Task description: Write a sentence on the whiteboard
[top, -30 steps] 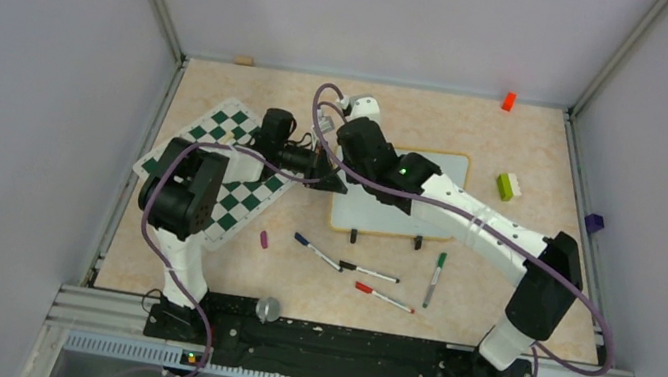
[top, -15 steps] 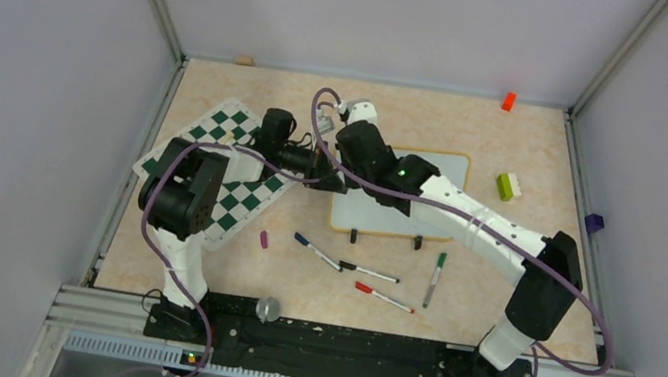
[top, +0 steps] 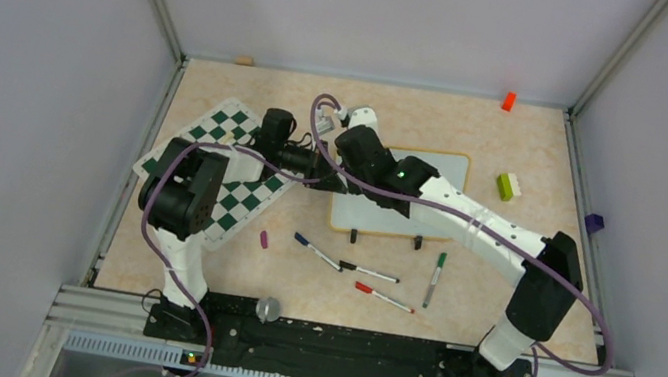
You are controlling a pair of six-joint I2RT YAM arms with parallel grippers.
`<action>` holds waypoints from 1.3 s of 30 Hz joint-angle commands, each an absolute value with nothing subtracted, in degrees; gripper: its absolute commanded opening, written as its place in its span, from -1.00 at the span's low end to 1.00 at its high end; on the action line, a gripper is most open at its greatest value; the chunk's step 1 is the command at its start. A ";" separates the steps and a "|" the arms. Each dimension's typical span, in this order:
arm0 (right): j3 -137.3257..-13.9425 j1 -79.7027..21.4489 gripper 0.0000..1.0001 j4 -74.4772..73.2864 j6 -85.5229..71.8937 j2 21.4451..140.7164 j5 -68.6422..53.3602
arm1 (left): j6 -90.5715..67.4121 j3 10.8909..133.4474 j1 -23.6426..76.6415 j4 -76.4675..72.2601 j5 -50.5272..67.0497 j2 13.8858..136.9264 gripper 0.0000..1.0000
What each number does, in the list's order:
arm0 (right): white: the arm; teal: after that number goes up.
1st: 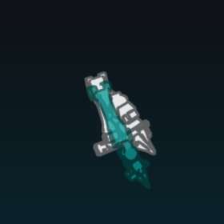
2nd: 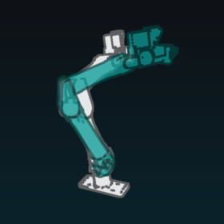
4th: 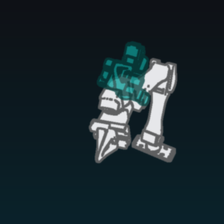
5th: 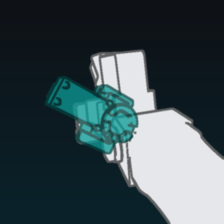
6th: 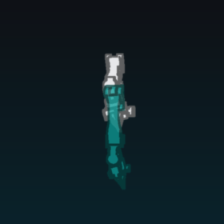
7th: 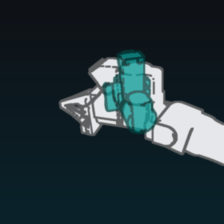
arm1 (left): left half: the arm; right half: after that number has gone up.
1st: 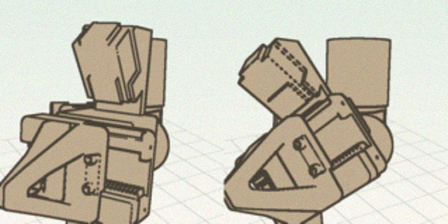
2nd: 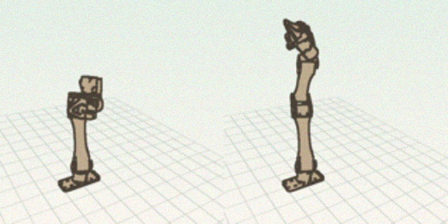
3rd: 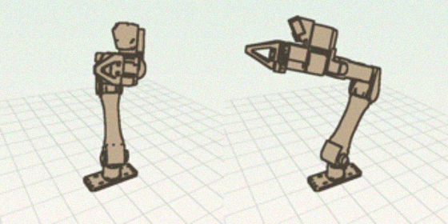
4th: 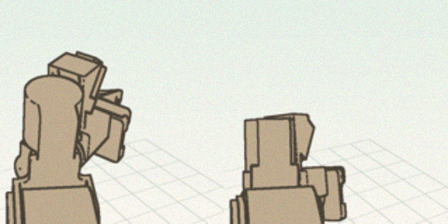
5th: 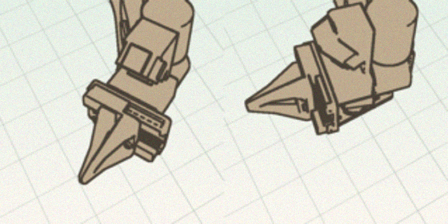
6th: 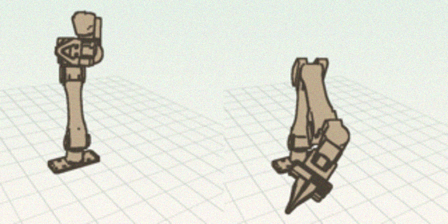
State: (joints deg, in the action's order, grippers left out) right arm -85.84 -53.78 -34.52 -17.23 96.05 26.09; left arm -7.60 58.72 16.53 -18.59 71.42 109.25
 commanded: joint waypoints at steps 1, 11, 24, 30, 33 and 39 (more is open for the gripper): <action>-85.48 -53.72 -1.00 -35.71 -18.18 93.99 31.29 | -4.76 58.36 17.05 -17.58 71.89 108.96 -1.00; -87.30 -53.79 -1.00 -35.68 -18.17 94.66 33.43 | -4.80 58.36 17.04 -17.62 71.84 108.91 -1.00; -90.54 -53.77 -1.00 -34.98 -17.28 96.92 33.05 | -4.69 58.18 17.13 -17.63 71.71 108.81 -1.00; -92.04 -53.77 -1.00 -34.85 -16.68 97.86 32.53 | -4.62 58.18 17.05 -17.60 71.80 108.78 -1.00; -92.49 -53.76 -1.00 -34.89 -16.52 98.17 32.01 | -4.58 58.14 17.14 -17.58 71.68 108.76 -1.00; -92.10 -53.73 -1.00 -34.89 -16.53 98.45 31.22 | -4.60 58.18 17.13 -17.60 71.73 108.74 -1.00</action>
